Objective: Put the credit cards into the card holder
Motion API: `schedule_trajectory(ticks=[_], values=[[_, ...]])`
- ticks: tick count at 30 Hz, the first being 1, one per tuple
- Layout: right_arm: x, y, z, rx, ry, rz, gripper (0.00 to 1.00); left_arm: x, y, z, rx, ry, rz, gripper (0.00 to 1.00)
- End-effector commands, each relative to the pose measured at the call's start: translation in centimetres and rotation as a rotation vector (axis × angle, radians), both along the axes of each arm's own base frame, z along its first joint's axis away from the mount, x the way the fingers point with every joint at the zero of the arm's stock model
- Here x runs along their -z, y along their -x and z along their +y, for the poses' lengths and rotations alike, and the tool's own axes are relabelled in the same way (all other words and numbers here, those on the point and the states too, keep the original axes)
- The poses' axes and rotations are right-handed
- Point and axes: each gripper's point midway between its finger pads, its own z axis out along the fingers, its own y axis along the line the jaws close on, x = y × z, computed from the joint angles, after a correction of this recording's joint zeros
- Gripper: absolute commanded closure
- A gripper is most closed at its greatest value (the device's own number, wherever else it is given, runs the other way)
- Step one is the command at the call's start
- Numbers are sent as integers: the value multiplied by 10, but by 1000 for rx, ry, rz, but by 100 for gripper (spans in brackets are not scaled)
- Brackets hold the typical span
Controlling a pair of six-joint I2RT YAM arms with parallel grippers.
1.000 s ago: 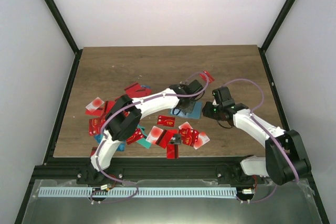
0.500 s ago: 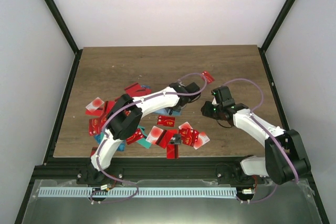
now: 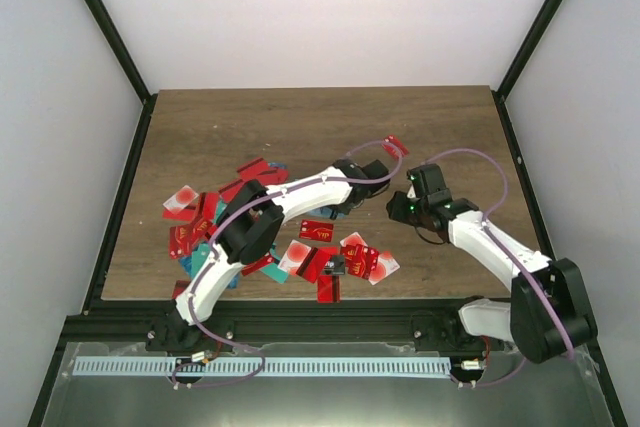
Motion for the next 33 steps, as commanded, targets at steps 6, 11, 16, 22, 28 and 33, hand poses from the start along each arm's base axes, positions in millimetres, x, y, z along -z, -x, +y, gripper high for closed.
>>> schedule_trajectory(ticks=[6, 11, 16, 22, 28, 33], values=[[-19, -5, -13, 44, -5, -51, 70, 4, 11, -49, 61, 193, 56, 59], [-16, -3, -6, 0, -107, -35, 70, 1, 12, -68, 94, 299, 70, 59], [-12, -2, -4, -12, -144, -23, 72, 13, 13, -67, 114, 265, 64, 68], [-6, 1, -5, -4, -155, -14, 73, 19, 6, -39, 46, 37, -29, 95], [-6, 1, -4, -8, -161, -8, 73, 8, 3, -16, 22, -76, -92, 96], [-5, 2, -4, -10, -162, -5, 73, 27, 3, -3, 24, -167, -78, 95]])
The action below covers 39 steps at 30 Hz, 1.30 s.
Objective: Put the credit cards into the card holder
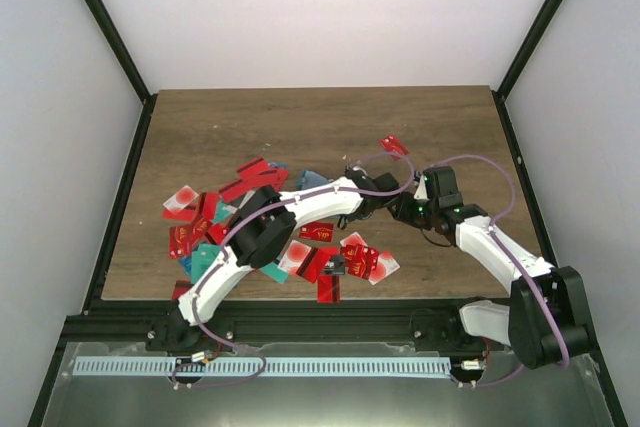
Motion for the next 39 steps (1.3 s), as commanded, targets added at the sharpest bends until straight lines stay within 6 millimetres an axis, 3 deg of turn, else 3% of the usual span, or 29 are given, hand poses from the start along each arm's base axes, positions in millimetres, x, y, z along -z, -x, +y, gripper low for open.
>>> schedule_trajectory(ticks=[1, 5, 9, 16, 21, 28, 34, 39], values=[[2, -1, -2, 9, -10, 1, 73, 22, -1, 20, -10, -137, -3, 94], [2, 1, -2, 8, -14, 3, 74, 39, -1, 16, 13, -144, 30, 81], [-1, 2, -3, 9, -15, -3, 74, 50, 4, -3, 56, -52, 96, 63], [-17, -2, 2, -6, -38, -35, 74, 49, 12, -40, 141, 145, 196, 51], [-36, -10, 5, -11, -59, -86, 74, 40, 17, -51, 166, 246, 232, 49], [-52, -21, 18, -51, -119, -113, 72, -1, 17, -61, 206, 549, 287, 42], [-42, -24, 29, -97, -158, -78, 68, -33, 5, -42, 201, 738, 280, 40], [-35, -24, 44, -165, -225, -52, 67, -33, 0, -21, 188, 781, 296, 41]])
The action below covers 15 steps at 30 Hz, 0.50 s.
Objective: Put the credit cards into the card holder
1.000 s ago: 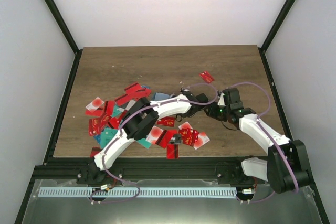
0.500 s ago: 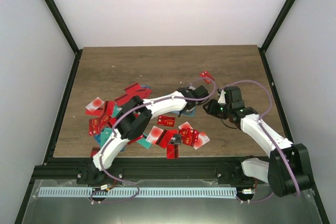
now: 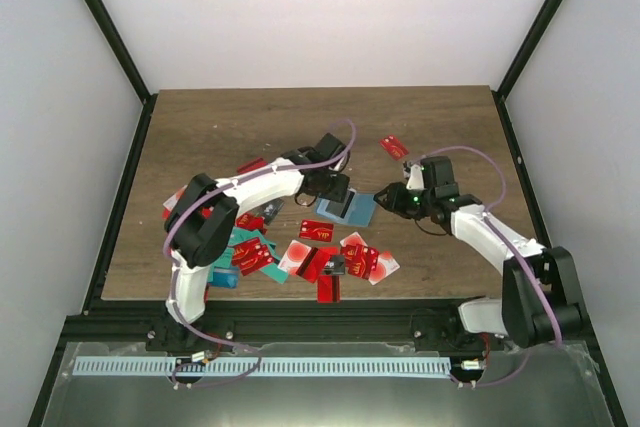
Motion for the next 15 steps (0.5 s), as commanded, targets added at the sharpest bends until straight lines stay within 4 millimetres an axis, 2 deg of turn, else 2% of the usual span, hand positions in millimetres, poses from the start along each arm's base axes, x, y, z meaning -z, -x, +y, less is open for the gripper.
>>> schedule_trajectory(ticks=[1, 7, 11, 15], values=[[-14, -11, 16, -67, -89, -37, 67, -7, -1, -3, 36, 103, 12, 42], [-9, -14, 34, -120, -127, -15, 67, 0, -3, 5, 41, 76, 4, 54], [-7, -12, 55, -179, -106, -13, 67, 2, -5, 14, 24, 54, -7, 55], [5, -14, 58, -165, -68, 0, 67, 9, -5, 24, 17, 61, 10, 55]])
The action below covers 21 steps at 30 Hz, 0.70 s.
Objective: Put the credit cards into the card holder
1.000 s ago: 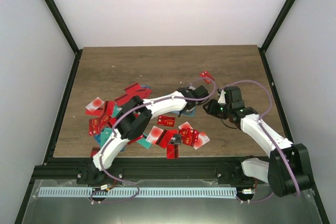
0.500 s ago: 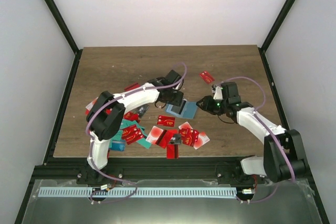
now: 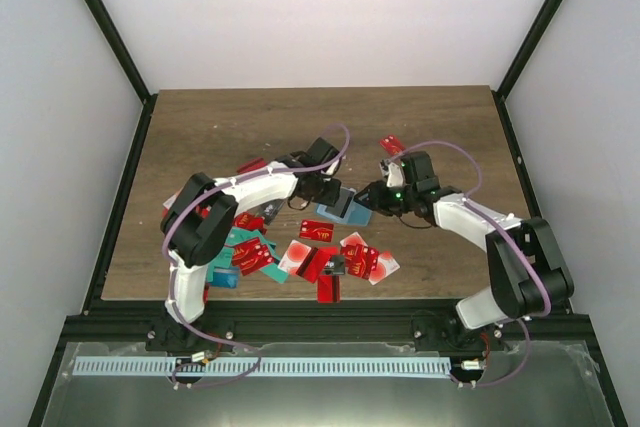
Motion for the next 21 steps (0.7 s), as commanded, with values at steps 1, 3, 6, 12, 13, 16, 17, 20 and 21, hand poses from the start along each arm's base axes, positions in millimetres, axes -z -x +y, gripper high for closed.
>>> schedule_trajectory(ticks=[1, 3, 6, 12, 13, 16, 17, 20, 21], values=[[-4, -12, 9, -8, 8, -39, 67, 3, -1, 12, 3, 18, 7, 55], [4, -15, 12, -14, 14, -30, 68, 8, -1, 15, 4, 34, 26, 53], [20, -19, 17, -31, 16, 0, 71, 12, 3, 14, 20, 70, 49, 48], [36, -21, 28, -66, -6, 22, 77, 13, 10, 6, 60, 131, 85, 44], [40, -22, 26, -59, 9, 27, 77, 15, 11, 6, 64, 137, 94, 44], [59, -26, 17, -19, 85, 47, 82, 16, 7, 14, 32, 125, 88, 43], [66, -27, 12, -5, 112, 58, 83, 15, 4, 21, 5, 116, 77, 42], [85, -23, 6, 4, 153, 98, 87, 9, -5, 43, -69, 99, 46, 37], [91, -20, 5, 4, 160, 114, 88, 6, -8, 50, -87, 95, 32, 35]])
